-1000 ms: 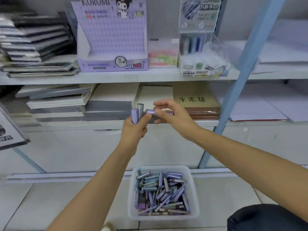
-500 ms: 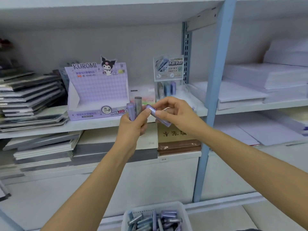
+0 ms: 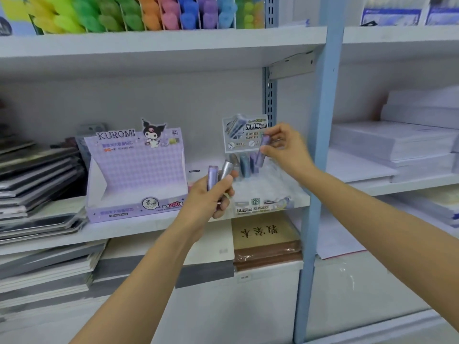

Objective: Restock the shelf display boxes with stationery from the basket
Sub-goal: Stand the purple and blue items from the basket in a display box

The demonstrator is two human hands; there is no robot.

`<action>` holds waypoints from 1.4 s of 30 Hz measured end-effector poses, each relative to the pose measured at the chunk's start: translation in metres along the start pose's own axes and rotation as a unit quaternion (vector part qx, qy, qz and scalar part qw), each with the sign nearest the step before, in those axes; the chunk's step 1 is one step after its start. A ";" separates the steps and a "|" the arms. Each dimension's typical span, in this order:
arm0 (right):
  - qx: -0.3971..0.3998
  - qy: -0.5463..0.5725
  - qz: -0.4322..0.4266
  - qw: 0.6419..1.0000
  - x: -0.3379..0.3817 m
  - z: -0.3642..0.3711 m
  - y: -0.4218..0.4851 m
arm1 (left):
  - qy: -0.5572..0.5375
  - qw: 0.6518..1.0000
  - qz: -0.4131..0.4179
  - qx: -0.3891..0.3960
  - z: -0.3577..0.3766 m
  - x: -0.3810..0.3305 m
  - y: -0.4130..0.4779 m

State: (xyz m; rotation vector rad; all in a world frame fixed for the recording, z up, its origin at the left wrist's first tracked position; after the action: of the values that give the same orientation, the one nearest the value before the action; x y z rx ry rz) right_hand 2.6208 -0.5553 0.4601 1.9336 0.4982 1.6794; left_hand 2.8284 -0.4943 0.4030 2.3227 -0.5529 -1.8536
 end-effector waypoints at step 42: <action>0.137 0.244 0.050 0.959 0.014 0.006 -0.046 | -0.019 0.996 -0.018 -0.090 0.004 -0.006 0.003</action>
State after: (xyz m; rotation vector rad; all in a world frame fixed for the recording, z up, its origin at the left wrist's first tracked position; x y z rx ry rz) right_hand 2.6323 -0.5113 0.4431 1.7347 0.8680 2.2693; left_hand 2.8227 -0.4947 0.4089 2.2007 -0.3349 -1.8808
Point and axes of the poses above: each hand's wrist, its own y-axis towards the middle knuckle, its own z-axis out of the palm, x = y × z, the point moved 3 cm from there along y, towards the middle knuckle, and after that the axes turned 13 degrees about y, right-handed, at the moved point
